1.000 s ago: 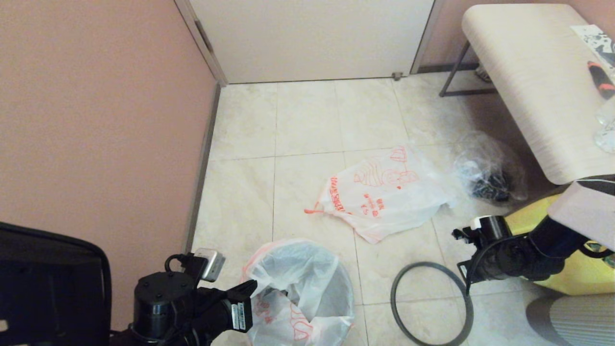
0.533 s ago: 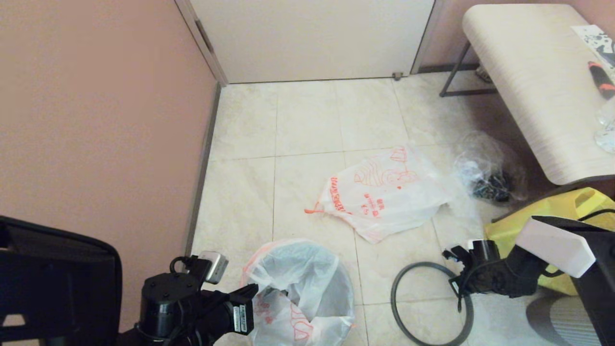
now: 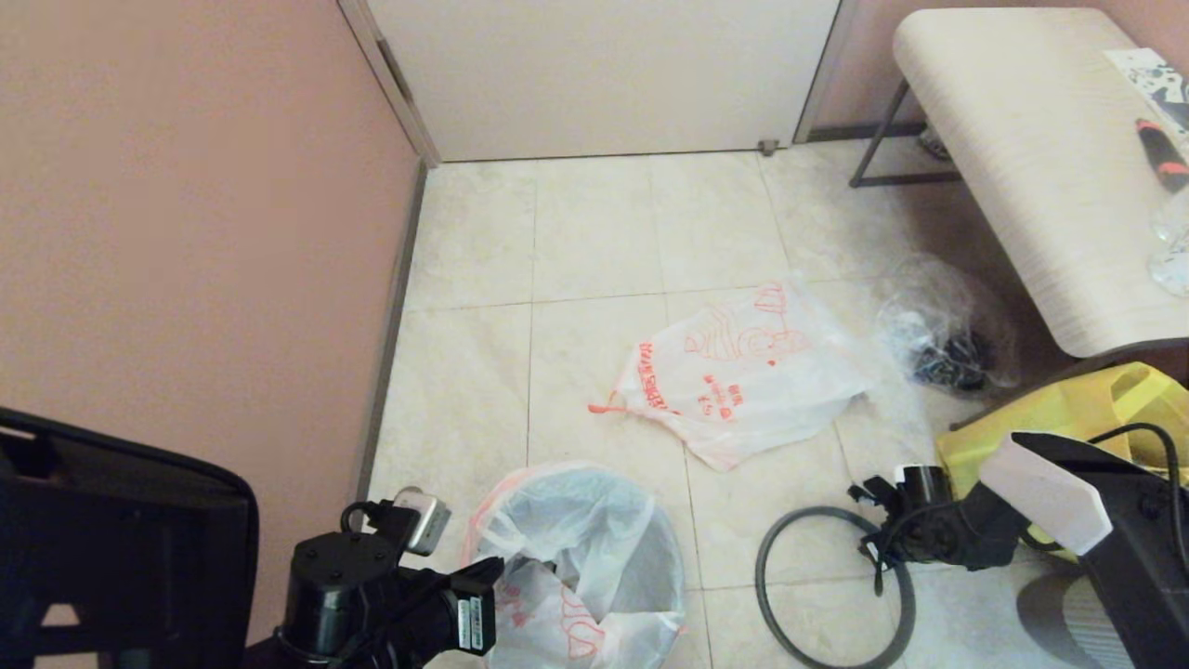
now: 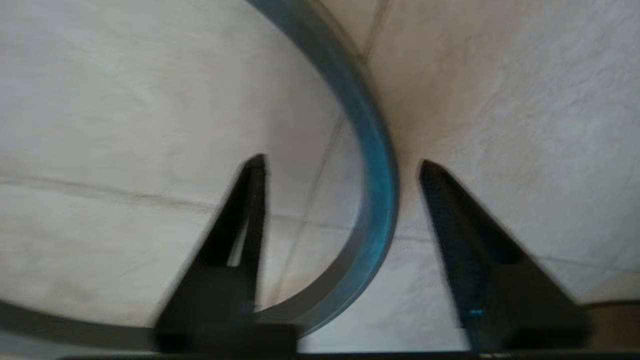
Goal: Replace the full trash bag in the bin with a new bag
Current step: Place the trash can ring on the trash can
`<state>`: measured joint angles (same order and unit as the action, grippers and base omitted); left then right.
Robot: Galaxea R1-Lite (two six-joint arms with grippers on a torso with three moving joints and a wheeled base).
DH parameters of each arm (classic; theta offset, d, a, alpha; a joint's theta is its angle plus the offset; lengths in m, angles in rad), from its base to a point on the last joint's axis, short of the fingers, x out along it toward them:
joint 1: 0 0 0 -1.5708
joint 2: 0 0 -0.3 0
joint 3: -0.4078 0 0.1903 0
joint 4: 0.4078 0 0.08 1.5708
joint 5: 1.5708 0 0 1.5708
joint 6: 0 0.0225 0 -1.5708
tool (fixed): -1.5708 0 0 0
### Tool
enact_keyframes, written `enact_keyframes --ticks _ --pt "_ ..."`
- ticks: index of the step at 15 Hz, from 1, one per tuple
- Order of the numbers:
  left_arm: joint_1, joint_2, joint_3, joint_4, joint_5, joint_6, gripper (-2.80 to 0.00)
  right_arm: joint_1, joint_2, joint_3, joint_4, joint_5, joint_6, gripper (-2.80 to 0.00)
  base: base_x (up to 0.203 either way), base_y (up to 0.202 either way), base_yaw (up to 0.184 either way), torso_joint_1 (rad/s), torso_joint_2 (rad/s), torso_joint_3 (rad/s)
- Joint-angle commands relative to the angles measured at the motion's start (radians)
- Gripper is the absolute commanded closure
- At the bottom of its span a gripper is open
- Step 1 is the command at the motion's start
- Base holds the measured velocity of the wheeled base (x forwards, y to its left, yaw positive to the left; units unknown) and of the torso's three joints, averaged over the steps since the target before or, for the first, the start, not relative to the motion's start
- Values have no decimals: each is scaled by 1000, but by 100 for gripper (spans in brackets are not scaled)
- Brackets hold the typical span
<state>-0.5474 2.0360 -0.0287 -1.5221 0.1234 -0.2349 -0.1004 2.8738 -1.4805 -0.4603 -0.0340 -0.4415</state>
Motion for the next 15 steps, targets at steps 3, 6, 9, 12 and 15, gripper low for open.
enact_keyframes --ticks 3,6,9,12,15 --pt "0 3 0 -8 2 -1 0 -16 53 -93 94 -1 -13 0 0 0 0 0 0 0" --pt "0 12 0 -8 2 -1 0 -16 41 -84 90 -1 -5 0 0 0 0 0 0 0" --pt "1 26 -7 -8 -3 -4 0 -16 -79 45 55 -6 26 0 0 0 0 0 0 0" --pt "-3 70 -12 -8 -4 -6 0 -16 -320 276 -8 -27 63 0 0 0 0 0 0 0" --pt "42 169 -33 -8 -30 -3 0 -6 -608 462 -28 -48 81 0 0 0 0 0 0 0"
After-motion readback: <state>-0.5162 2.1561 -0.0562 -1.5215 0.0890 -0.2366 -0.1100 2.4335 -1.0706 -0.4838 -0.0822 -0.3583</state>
